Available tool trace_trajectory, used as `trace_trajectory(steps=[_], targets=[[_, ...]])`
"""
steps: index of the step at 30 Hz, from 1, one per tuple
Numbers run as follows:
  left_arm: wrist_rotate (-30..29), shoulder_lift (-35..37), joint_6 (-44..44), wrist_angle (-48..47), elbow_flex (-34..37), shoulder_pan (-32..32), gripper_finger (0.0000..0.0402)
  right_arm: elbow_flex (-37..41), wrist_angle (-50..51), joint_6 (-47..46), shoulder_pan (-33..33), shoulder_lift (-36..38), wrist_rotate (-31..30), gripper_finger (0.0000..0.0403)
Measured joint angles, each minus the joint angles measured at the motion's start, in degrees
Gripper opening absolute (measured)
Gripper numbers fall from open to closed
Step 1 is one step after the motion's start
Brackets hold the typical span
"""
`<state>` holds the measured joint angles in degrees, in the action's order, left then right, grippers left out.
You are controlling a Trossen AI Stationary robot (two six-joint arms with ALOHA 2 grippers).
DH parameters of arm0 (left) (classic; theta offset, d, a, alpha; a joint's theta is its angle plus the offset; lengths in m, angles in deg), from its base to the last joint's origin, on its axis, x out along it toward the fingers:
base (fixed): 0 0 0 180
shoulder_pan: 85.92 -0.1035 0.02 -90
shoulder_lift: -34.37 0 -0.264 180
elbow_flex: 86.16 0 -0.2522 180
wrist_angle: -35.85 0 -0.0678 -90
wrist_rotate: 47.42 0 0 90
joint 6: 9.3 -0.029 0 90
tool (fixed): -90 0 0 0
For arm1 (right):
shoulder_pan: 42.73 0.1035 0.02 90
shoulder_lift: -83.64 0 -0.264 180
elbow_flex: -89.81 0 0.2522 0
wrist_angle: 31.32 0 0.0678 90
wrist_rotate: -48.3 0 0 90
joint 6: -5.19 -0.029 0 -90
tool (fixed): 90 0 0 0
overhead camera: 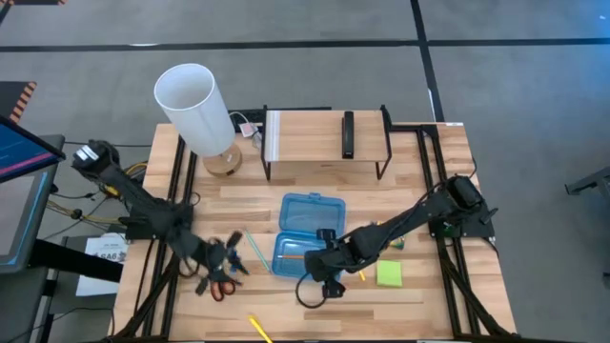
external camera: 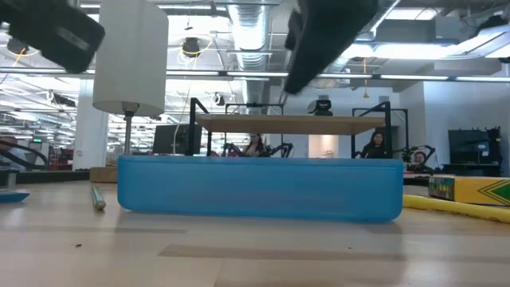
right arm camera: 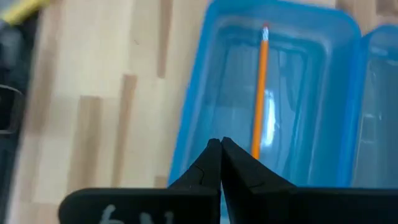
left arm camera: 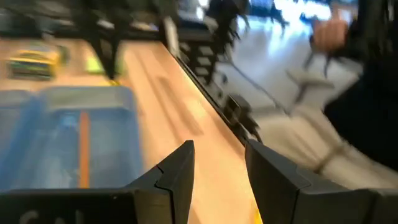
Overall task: Pack school essentials
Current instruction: Put the bottom yellow pen into the blue supply box
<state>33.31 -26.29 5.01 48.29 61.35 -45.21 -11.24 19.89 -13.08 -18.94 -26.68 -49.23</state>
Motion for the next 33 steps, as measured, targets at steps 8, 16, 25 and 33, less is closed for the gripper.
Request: trace_trajectory(steps=[8, 16, 25, 33], targets=[[-0.04, -23.11, -3.04, -0.87, -13.67, 7.06, 0.0130, 0.02, 1.27, -1.37, 1.95, 3.13, -3.58, 0.0022], [-1.27, -37.16, 0.74, -13.48, -26.69, 7.47, 0.0130, 0.07, 1.94, -2.31, 2.54, 3.95, -4.61, 0.0023], [1.29, -40.46, 1.73, -15.58, -30.28, 7.67, 0.0130, 0.07, 1.34, -2.42, 2.80, 3.91, -4.63, 0.0024], [-1.00, -40.70, 2.88, -14.39, -30.21, 9.68, 0.0136, 0.07, 1.44, -2.68, 2.75, 3.91, -4.63, 0.0024]])
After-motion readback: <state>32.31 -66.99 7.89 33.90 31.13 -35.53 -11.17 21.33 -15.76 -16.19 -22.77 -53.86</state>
